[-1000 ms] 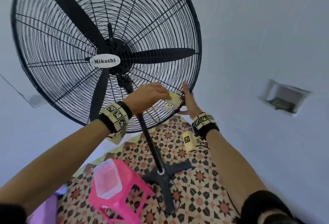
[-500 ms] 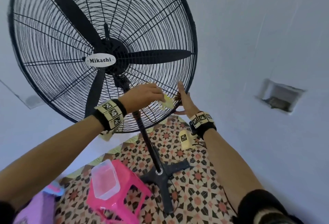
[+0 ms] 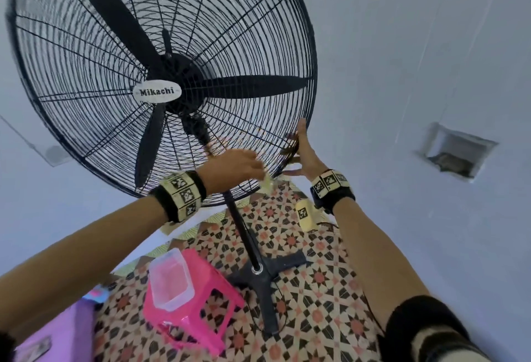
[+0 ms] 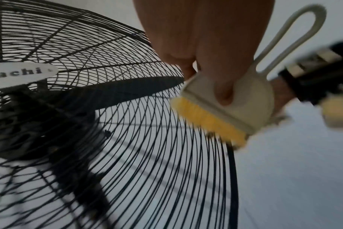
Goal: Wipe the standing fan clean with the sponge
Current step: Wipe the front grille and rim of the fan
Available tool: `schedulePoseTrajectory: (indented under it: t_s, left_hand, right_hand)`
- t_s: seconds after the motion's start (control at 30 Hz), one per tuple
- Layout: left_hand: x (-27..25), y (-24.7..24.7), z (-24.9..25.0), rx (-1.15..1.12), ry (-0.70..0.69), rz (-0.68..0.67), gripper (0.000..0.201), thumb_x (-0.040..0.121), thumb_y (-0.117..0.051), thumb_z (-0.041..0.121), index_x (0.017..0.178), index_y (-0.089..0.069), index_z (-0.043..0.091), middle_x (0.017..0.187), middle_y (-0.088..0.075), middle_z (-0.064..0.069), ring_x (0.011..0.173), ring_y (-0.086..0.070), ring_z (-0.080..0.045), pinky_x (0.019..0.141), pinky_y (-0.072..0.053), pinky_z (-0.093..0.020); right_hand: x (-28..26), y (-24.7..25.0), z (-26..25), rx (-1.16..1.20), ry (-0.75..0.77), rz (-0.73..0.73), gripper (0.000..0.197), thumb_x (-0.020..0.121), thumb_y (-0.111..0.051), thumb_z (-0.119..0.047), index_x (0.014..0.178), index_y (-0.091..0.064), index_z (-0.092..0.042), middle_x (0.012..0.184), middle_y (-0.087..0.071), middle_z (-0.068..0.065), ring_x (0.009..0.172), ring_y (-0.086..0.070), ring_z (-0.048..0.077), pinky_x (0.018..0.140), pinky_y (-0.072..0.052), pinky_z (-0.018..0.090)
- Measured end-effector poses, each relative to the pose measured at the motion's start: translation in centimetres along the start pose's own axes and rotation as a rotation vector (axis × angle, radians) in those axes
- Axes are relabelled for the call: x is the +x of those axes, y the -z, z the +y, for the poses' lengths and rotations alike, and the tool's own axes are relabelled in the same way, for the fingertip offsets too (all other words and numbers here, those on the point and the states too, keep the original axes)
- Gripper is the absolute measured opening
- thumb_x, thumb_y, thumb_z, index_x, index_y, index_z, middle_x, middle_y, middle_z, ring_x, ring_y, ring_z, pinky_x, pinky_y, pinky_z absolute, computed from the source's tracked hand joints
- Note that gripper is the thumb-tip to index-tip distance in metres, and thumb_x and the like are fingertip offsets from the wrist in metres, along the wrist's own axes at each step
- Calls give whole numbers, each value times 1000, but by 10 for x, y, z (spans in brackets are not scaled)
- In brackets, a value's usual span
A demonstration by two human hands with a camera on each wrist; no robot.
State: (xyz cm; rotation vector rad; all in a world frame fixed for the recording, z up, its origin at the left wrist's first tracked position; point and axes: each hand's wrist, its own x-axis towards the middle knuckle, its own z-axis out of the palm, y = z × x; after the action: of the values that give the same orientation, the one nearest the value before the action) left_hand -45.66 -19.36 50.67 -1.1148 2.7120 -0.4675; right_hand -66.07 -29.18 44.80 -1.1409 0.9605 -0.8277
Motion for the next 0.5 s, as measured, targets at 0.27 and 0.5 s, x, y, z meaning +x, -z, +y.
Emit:
schedulePoseTrajectory:
  t_s: [0.27,0.5]
  left_hand:
    - [15,10,5,64,-26,298,25,84,-71,7,108,-75,12,110,-74,-7,94,-67,-26,79,-58,-39]
    - [-13,-13,5,42,-22,8,29,85,-80,8,110,-72,20,106,-73,2,92,-61,-19,75,-56,-33]
  right_hand:
    - [-9,-3,-6,-25,25,-5,115,61,-15,-104,160,-17,-46,163,-36,8,122,-59,34,70,-60,40]
    - [0,1,3,-6,6,-6,120,59,-18,-109,158,-27,-42,162,-38,5,131,-53,36,54,-60,30]
